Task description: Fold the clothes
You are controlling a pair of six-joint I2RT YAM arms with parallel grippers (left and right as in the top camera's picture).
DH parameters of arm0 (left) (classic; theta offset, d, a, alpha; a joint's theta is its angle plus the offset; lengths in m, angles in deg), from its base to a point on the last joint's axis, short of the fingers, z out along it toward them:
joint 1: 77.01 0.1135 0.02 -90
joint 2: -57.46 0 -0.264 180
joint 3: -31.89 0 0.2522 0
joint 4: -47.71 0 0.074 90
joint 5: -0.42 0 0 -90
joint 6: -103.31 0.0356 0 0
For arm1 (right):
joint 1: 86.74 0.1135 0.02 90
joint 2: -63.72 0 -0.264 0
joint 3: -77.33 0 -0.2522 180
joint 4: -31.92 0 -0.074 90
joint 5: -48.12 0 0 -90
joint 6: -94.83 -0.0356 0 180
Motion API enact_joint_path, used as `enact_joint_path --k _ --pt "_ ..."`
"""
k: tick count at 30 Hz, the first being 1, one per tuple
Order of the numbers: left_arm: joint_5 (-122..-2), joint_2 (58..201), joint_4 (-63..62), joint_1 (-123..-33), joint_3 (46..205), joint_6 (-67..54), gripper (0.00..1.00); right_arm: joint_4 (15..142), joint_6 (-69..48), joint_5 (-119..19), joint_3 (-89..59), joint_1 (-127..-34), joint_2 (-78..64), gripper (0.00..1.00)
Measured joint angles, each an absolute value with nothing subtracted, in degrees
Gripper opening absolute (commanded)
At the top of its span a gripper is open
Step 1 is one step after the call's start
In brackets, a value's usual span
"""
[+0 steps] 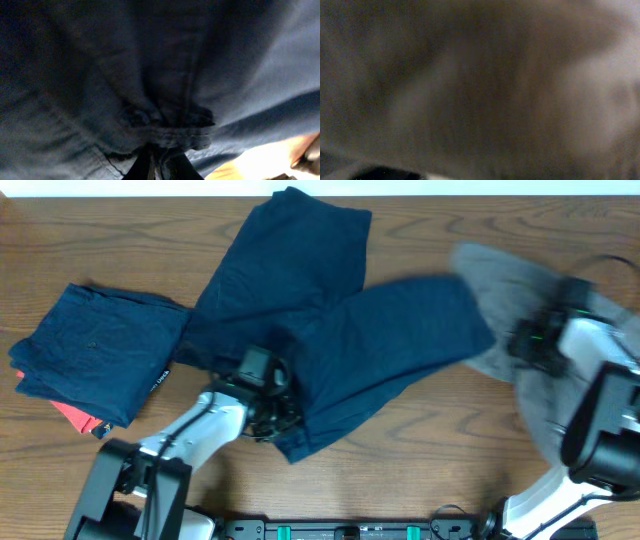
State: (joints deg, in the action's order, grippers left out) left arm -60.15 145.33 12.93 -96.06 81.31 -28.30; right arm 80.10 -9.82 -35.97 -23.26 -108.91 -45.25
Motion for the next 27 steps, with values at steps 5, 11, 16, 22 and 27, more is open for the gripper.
enact_joint_path --k 5,11,16,22,27 --pt "-60.6 143.2 7.7 -88.9 80.8 -23.2 0.33 83.7 -10.2 -43.6 -19.9 -120.7 -46.3 0.82" --pt "-62.2 140.7 3.6 -84.5 80.3 -19.6 0.4 87.4 -6.6 -58.8 -15.9 -121.3 -43.5 0.87" --pt "-62.7 140.2 1.9 -84.5 80.2 -18.8 0.61 97.3 -2.2 -64.0 -15.3 -113.7 -35.5 0.86" --pt "-61.0 139.1 -0.9 -84.5 80.4 -18.1 0.79 106.0 -1.0 -63.7 -17.1 -102.5 -31.9 0.85" --pt "-60.0 139.2 -5.4 -84.5 80.1 -19.5 0.79 101.8 -5.2 -63.3 -25.3 -98.6 -32.1 0.85"
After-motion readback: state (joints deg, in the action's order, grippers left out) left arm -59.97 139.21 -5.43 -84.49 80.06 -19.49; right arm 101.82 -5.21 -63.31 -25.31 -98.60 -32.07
